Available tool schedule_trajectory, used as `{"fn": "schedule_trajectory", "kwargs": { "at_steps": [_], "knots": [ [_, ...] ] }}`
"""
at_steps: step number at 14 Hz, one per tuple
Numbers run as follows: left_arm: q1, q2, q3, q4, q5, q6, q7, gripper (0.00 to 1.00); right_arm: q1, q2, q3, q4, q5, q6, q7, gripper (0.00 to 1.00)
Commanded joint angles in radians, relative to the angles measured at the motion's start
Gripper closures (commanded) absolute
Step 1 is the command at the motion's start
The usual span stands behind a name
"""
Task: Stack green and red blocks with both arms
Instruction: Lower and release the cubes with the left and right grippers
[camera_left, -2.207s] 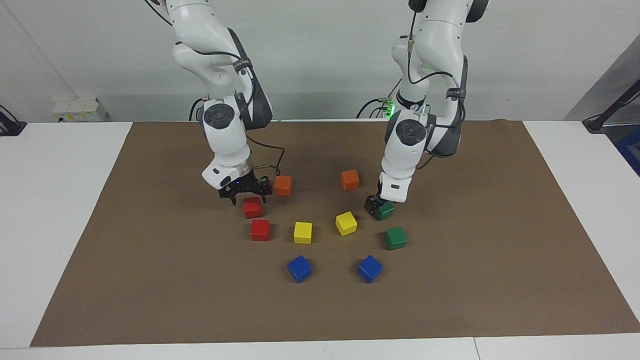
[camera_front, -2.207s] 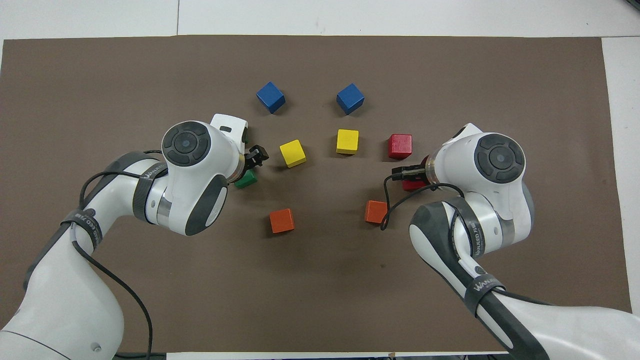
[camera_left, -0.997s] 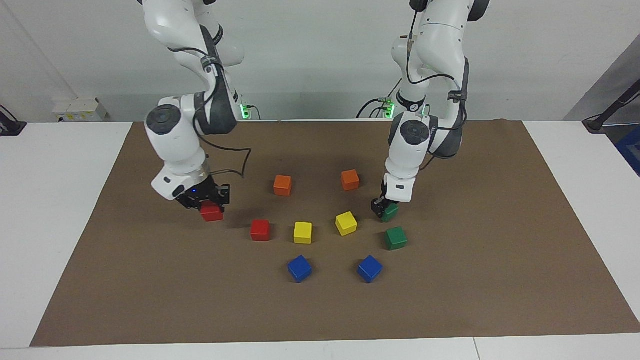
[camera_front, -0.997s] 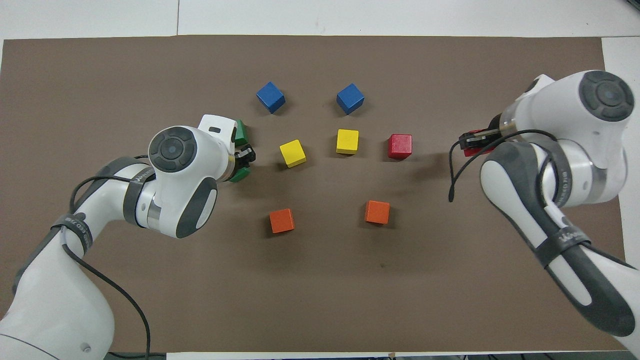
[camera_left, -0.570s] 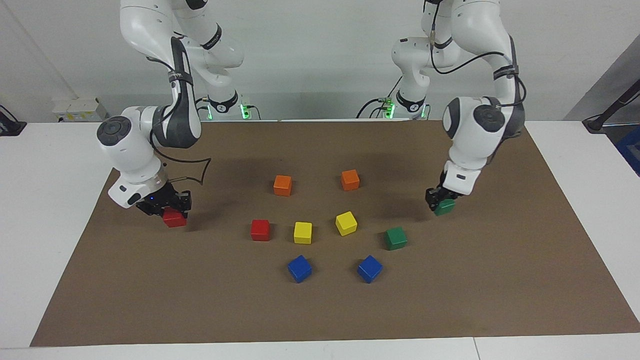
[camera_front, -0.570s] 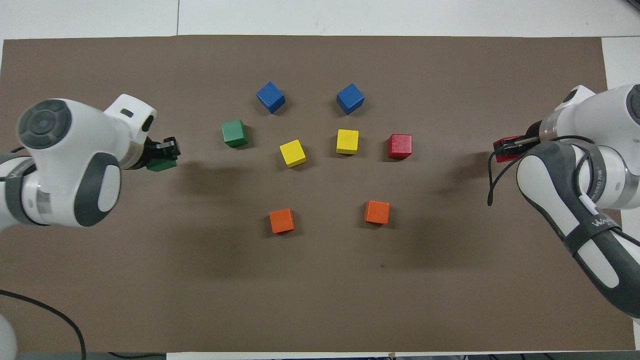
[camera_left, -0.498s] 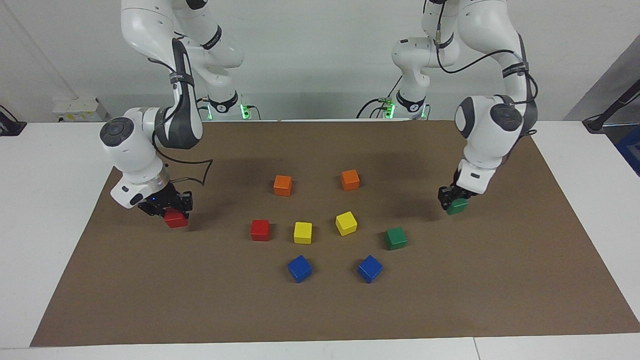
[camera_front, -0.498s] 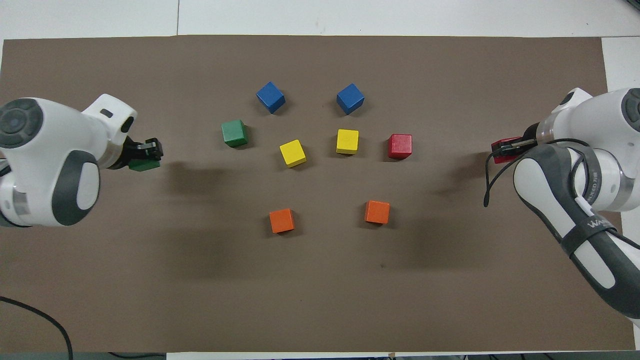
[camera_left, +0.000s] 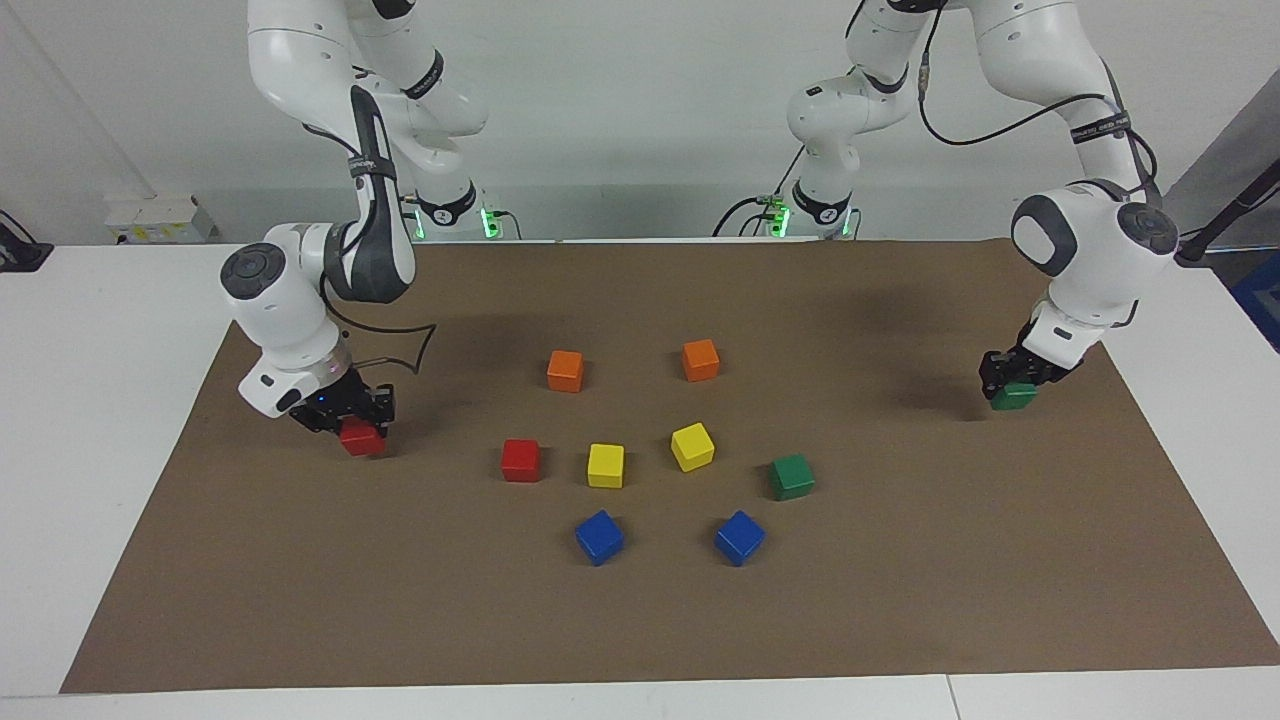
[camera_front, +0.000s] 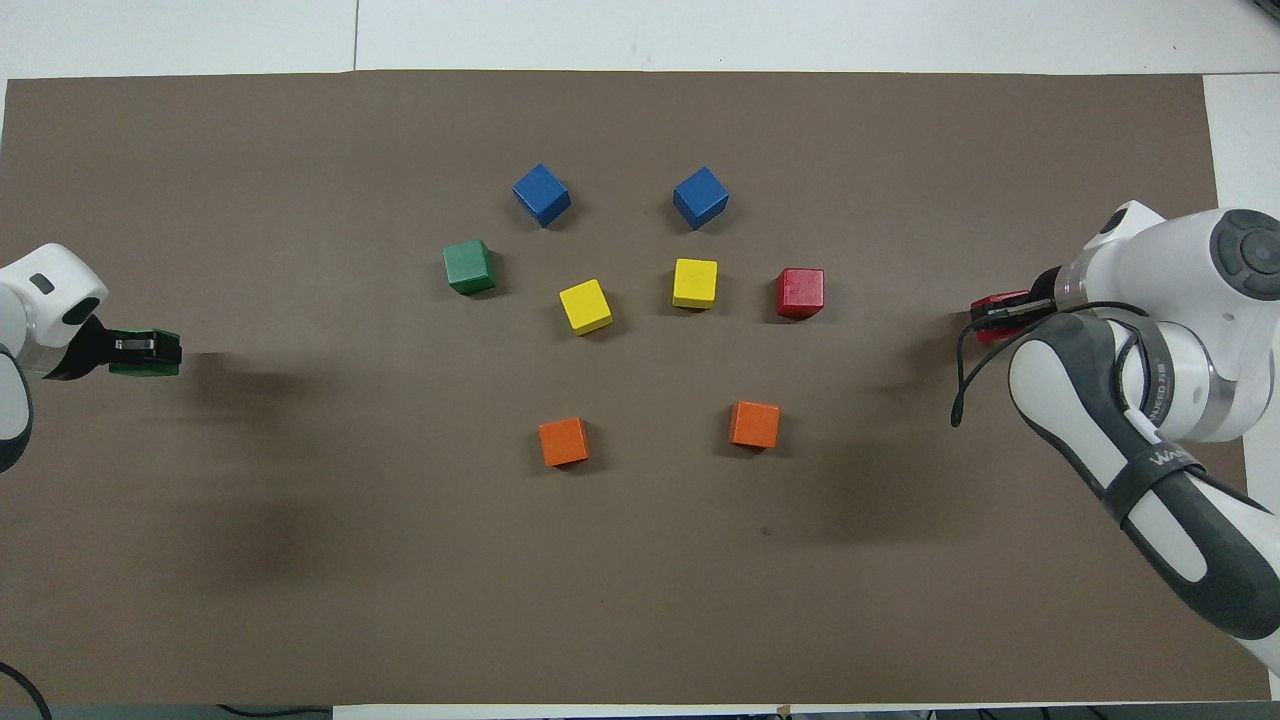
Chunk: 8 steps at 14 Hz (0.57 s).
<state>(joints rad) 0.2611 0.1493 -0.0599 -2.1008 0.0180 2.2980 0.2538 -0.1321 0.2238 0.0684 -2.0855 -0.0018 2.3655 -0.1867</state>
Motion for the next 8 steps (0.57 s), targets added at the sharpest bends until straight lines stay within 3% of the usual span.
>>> {"fn": "schedule_trajectory", "kwargs": {
  "at_steps": [1,8],
  "knots": [
    [0.018,0.010,-0.014,-0.045,-0.013,0.067,0.039,1.00,-0.015,-0.008,0.008,-0.028,-0.001,0.029,-0.010,1.00],
    [0.038,0.058,-0.014,-0.051,-0.087,0.106,0.022,1.00,-0.017,0.008,0.008,-0.048,-0.001,0.072,-0.008,1.00]
  ]
}}
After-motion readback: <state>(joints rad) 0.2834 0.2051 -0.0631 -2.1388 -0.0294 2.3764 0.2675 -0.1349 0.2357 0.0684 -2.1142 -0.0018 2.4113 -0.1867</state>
